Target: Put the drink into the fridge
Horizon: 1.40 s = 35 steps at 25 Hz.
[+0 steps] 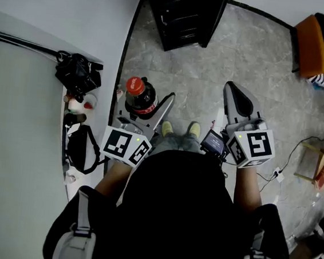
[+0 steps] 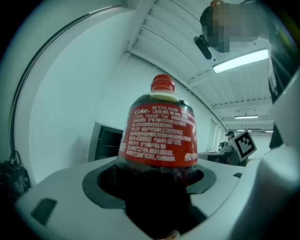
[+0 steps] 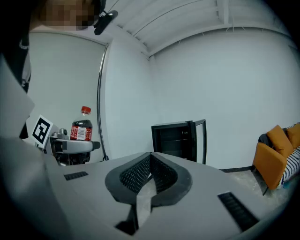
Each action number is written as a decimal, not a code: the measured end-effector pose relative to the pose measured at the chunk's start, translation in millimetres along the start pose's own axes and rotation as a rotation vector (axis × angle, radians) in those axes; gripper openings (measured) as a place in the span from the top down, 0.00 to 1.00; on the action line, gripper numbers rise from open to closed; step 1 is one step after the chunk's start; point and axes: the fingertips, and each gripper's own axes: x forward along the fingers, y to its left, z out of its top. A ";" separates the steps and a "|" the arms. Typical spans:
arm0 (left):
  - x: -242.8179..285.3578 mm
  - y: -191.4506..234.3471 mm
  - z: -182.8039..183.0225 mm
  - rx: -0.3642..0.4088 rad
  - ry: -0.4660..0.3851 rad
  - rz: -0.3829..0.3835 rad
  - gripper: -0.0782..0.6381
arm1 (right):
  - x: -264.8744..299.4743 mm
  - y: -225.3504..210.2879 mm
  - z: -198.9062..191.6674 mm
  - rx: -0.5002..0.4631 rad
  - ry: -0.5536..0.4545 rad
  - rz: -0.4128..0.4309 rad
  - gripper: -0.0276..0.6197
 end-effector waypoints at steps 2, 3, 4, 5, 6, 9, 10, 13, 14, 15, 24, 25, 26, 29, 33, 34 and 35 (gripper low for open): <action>-1.9 -1.5 0.9 0.003 0.002 -0.002 0.41 | -5.7 1.6 5.4 0.004 -0.004 -0.012 0.94; -2.8 -2.2 1.4 0.004 0.001 -0.006 0.41 | -7.7 3.6 7.7 0.008 -0.012 -0.009 0.94; -4.0 -2.7 2.1 0.003 -0.001 -0.011 0.41 | -9.0 6.5 9.7 0.015 -0.026 0.002 0.94; -5.5 -2.6 3.1 0.003 -0.004 -0.017 0.41 | -9.4 9.7 11.3 0.022 -0.041 0.015 0.94; -6.7 -1.8 4.5 0.005 -0.007 -0.021 0.41 | -9.0 12.3 12.5 0.029 -0.053 0.022 0.94; -9.7 4.2 9.8 0.021 -0.012 -0.025 0.41 | -2.9 18.8 12.3 0.059 -0.074 0.024 0.94; -11.6 7.0 11.4 0.024 -0.015 -0.027 0.41 | -0.7 22.0 10.5 0.056 -0.073 0.023 0.94; -18.6 19.1 16.0 0.028 -0.031 -0.034 0.41 | 7.2 33.7 6.6 0.047 -0.066 0.010 0.94; -20.9 23.8 17.4 0.028 -0.035 -0.036 0.41 | 10.4 37.7 6.4 0.055 -0.066 0.008 0.94; -23.2 28.1 18.6 0.026 -0.038 -0.038 0.41 | 13.3 41.8 6.5 0.063 -0.071 0.011 0.94; -32.2 50.3 17.1 0.023 -0.045 -0.049 0.41 | 19.1 55.3 -0.5 0.103 -0.064 -0.007 0.94; -31.3 52.0 16.7 0.024 -0.043 -0.046 0.41 | 21.0 54.8 -0.4 0.108 -0.064 -0.004 0.94; -29.7 53.2 16.7 0.025 -0.042 -0.044 0.41 | 23.2 53.3 0.1 0.117 -0.066 -0.002 0.94; -20.9 55.5 17.1 0.030 -0.043 -0.041 0.41 | 30.9 46.5 2.4 0.136 -0.074 0.005 0.94; -2.4 57.9 20.7 0.043 -0.042 -0.025 0.41 | 47.0 33.2 7.7 0.129 -0.081 0.031 0.94; 2.2 58.6 22.6 0.050 -0.044 -0.020 0.41 | 51.7 29.1 9.2 0.131 -0.085 0.037 0.94; 7.0 59.4 24.7 0.057 -0.048 -0.016 0.41 | 56.7 25.1 11.4 0.134 -0.092 0.044 0.94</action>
